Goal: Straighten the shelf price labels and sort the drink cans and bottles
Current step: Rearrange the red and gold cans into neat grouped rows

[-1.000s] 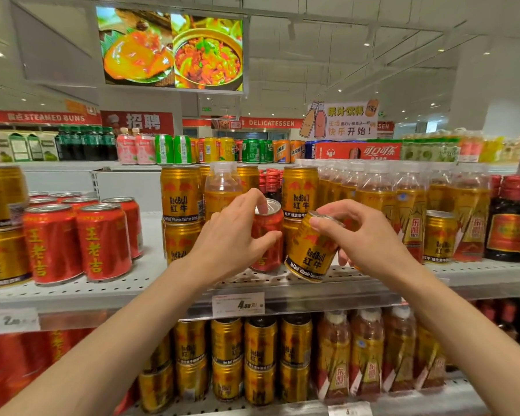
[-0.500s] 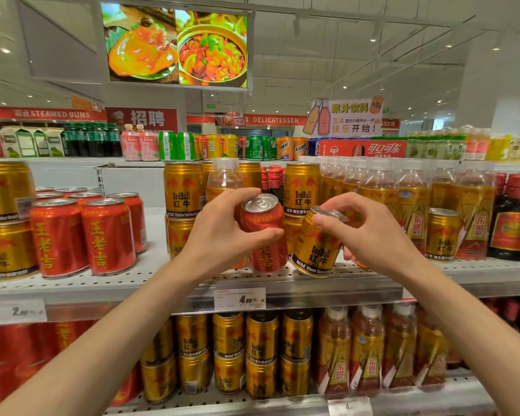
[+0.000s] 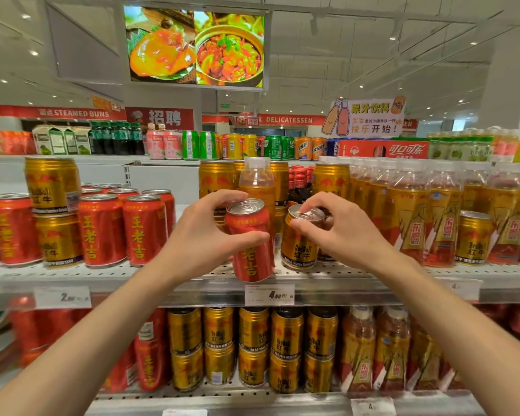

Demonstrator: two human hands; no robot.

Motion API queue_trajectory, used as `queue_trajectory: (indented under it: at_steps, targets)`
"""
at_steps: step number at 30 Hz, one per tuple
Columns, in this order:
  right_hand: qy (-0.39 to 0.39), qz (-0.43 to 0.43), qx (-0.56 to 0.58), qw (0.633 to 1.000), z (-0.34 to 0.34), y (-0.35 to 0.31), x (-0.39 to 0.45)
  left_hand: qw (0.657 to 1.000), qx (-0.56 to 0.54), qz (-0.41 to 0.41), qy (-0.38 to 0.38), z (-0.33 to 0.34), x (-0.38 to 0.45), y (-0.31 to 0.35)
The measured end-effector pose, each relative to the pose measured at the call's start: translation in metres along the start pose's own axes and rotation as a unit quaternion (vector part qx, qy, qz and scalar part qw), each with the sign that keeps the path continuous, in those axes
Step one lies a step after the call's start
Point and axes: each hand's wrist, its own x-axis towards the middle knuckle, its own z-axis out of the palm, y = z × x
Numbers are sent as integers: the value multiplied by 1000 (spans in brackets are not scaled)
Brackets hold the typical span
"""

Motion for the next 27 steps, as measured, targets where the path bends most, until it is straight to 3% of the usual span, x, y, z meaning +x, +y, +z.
queue_trajectory:
  at_steps: [8,15,20,27]
  targets:
    - [28,-25,-76,996,9,-5,6,1000,4,-8,11,-2,-3,-7]
    - [-18,-32,-122,992,17,0,-9,1000,6,-7,18,1,-2,-8]
    - [12,-32,-130,991,31,2,-6,1000,2,-8,19,1,-1,-7]
    - [-14,-22,-85,996,22,10,-4,1000,-12,-12,17,1,-2,-7]
